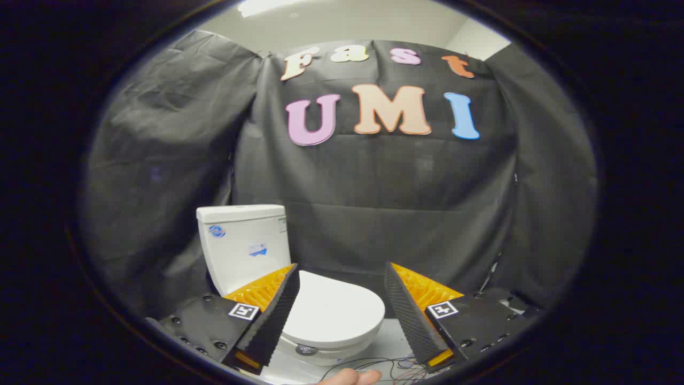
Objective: Open the toilet lid.
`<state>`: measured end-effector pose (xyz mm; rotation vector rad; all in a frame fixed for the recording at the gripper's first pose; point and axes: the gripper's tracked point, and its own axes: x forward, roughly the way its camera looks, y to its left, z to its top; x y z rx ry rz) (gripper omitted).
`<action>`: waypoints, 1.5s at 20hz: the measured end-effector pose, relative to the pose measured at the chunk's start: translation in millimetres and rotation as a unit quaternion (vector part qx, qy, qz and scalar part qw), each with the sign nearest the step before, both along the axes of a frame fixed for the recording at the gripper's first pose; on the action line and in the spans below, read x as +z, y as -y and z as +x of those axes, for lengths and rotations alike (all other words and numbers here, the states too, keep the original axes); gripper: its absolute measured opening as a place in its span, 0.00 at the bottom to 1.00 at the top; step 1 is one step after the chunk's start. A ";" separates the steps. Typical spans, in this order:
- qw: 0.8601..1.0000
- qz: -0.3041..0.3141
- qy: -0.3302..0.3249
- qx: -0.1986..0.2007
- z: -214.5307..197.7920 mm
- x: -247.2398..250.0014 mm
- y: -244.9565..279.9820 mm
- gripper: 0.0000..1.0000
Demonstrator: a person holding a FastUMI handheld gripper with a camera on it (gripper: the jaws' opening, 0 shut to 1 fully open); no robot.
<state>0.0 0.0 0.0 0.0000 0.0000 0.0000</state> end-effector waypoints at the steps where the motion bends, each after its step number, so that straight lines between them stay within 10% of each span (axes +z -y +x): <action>1: 1.000 0.019 0.006 0.012 4.6 -1.3 -10.7 0.98; 30: 0.973 0.213 -0.049 -0.071 13.9 -113.5 -20.5 0.98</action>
